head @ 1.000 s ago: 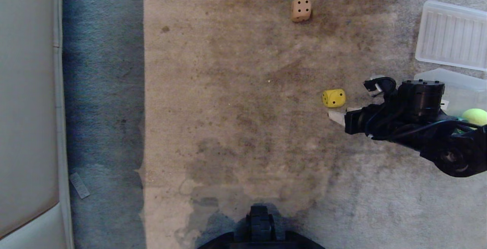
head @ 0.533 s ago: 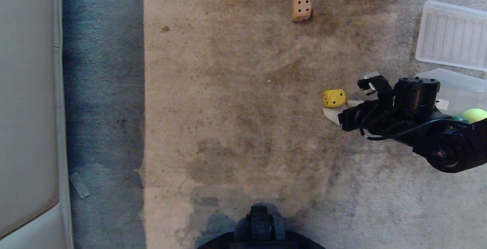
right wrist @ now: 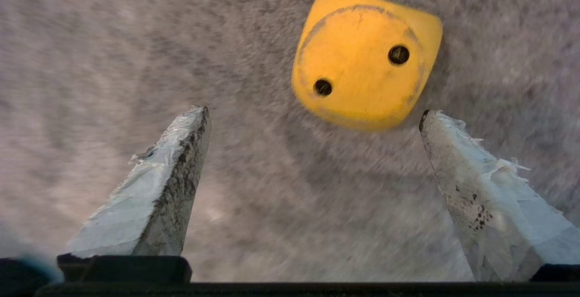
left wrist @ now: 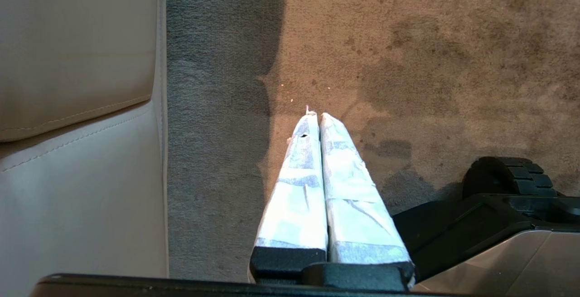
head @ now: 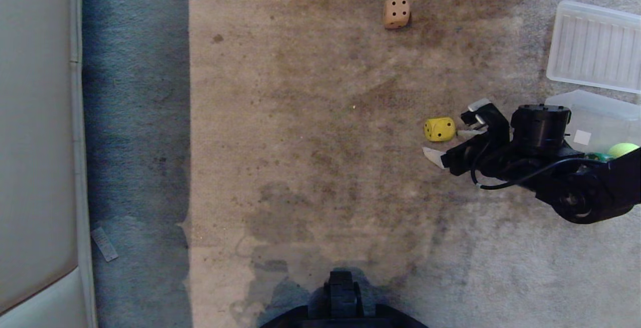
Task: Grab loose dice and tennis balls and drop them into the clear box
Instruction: Pick up toys out of the box
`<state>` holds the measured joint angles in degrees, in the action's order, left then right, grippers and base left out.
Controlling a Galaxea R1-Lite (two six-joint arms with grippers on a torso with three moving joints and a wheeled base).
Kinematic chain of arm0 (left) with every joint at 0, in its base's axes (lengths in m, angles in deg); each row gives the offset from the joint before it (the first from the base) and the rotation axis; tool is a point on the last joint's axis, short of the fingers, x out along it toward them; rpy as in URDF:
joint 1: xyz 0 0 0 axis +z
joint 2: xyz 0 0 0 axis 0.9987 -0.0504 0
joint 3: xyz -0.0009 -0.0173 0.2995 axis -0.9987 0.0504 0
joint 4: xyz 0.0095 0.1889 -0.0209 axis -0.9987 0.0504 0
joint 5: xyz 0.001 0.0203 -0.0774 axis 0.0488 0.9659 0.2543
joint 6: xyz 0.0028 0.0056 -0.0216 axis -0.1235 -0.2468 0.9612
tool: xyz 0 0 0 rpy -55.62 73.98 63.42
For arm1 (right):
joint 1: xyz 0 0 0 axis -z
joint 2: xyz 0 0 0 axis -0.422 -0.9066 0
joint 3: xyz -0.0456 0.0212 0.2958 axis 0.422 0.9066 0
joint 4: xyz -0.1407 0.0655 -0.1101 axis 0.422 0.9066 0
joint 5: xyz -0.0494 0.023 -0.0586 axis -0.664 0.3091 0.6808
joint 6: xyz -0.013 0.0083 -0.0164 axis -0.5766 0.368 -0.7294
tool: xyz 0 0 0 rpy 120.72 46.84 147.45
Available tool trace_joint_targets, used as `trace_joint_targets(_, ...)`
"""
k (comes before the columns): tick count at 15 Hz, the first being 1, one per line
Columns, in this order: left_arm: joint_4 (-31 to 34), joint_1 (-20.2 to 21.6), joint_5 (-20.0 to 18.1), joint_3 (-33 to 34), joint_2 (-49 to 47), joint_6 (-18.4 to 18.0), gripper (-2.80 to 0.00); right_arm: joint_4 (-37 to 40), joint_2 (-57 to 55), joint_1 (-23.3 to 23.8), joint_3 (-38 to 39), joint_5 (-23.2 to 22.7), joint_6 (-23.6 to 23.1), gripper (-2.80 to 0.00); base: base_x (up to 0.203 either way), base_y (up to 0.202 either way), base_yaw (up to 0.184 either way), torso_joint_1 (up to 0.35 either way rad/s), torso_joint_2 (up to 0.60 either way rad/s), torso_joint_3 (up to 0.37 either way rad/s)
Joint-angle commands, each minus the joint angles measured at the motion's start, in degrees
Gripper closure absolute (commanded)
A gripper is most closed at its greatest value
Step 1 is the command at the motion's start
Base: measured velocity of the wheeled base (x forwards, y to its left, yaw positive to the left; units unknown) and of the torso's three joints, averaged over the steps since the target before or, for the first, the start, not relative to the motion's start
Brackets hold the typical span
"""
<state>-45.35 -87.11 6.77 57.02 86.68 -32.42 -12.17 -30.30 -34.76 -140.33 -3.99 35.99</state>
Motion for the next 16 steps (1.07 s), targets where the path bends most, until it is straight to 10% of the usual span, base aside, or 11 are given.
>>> trace_joint_targets(1, 0.01, 0.0, 0.03, 0.0, 0.0, 0.02, 0.0, -0.34, -2.06, 0.12, -1.84, 0.08, -0.83, -2.8, 0.0, 0.0, 0.0, 0.0, 0.0, 0.0)
trace_joint_targets(11, 0.01, 0.0, 0.03, 0.0, 0.0, 0.02, 0.0, -7.69, -7.34, 0.14, -6.38, 0.23, -1.16, -2.8, 0.0, 0.0, 0.0, 0.0, 0.0, 0.0)
trace_joint_targets(12, 0.01, 0.0, 0.03, 0.0, 0.0, 0.02, 0.0, -9.59, -8.53, 0.19, -7.33, 0.28, -1.16, 0.0, 0.0, 0.0, 0.0, 0.0, 0.0, 0.0)
trace_joint_targets(16, 0.01, 0.0, 0.03, 0.0, 0.0, 0.02, 0.0, -10.61, -9.75, 0.22, -8.03, 2.95, -1.16, 0.0, 0.0, 0.0, 0.0, 0.0, 0.0, 0.0)
